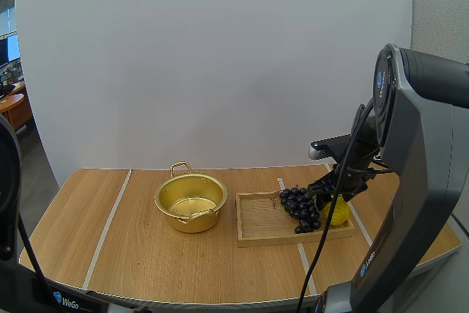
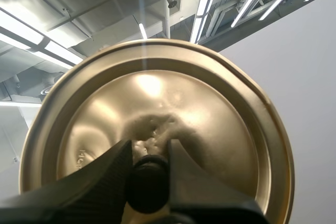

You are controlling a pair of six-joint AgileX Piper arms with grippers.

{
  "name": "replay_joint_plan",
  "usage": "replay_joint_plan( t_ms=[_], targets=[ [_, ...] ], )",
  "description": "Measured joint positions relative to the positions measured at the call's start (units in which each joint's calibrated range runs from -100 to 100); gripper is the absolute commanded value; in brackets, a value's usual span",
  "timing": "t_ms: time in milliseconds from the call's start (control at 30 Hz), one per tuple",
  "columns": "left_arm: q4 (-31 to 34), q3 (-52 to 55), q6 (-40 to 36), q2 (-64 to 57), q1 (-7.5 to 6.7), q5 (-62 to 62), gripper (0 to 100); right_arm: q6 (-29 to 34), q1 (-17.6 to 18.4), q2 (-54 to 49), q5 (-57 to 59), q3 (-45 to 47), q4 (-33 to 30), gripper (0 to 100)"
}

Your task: Open the pot, put the pineapple inside, and close it

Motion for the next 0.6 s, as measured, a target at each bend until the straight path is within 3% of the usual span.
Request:
replay_joint_plan(
  t_ms=[600],
  targets=[
    [0.00,0.00,0.00,0.00,0.00,0.00,0,1.05,0.00,5.01,-2.62,0.00,-0.71,100]
  ],
)
